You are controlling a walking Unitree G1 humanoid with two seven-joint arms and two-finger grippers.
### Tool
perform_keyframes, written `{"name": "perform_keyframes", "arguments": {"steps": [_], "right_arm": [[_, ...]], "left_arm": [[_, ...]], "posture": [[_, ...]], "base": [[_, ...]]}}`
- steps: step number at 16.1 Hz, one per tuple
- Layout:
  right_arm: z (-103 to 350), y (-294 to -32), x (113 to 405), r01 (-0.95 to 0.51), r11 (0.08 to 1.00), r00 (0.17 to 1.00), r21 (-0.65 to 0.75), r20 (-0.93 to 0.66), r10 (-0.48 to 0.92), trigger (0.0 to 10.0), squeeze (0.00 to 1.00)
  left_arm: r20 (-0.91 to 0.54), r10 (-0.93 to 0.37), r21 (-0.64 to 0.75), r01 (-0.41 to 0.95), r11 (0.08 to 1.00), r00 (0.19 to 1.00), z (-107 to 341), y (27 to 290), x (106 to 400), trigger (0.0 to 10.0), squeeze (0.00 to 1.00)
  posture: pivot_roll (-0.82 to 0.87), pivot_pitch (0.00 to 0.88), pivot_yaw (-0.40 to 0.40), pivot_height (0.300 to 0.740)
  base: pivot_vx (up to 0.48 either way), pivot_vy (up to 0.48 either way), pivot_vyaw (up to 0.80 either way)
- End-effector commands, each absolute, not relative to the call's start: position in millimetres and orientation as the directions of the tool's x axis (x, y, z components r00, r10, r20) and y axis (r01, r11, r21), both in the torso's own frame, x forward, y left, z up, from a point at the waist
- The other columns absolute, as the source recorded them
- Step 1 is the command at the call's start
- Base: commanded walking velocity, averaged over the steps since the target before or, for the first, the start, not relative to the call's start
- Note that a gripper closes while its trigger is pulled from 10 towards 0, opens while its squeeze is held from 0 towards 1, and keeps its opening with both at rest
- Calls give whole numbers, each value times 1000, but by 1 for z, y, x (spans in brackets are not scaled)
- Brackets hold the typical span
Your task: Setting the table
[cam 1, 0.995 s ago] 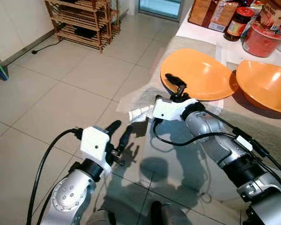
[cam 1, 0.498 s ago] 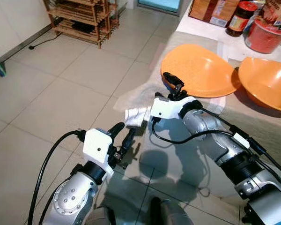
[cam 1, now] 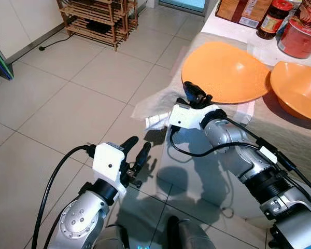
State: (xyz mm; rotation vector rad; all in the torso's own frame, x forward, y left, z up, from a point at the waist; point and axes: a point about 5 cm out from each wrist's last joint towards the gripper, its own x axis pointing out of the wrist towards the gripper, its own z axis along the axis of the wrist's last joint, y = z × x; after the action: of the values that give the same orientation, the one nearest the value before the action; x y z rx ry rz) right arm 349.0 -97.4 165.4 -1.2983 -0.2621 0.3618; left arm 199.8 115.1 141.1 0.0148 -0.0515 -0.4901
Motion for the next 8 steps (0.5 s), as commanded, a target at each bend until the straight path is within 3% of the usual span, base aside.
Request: {"name": "perform_keyframes", "arguments": {"steps": [1,8], "right_arm": [[163,-117,354,-115,247,950,-962,-34,310,0,0],[187,-111,355,6,300,937,-954,110,331,0,0]], "left_arm": [[60,-478,34,477,878,876,146,113,198,10000,0],[66,-482,39,480,876,874,147,111,201,10000,0]], "posture": [[-16,221,-43,740],[-18,206,-39,740]], "base": [[0,0,0],[0,0,0]]}}
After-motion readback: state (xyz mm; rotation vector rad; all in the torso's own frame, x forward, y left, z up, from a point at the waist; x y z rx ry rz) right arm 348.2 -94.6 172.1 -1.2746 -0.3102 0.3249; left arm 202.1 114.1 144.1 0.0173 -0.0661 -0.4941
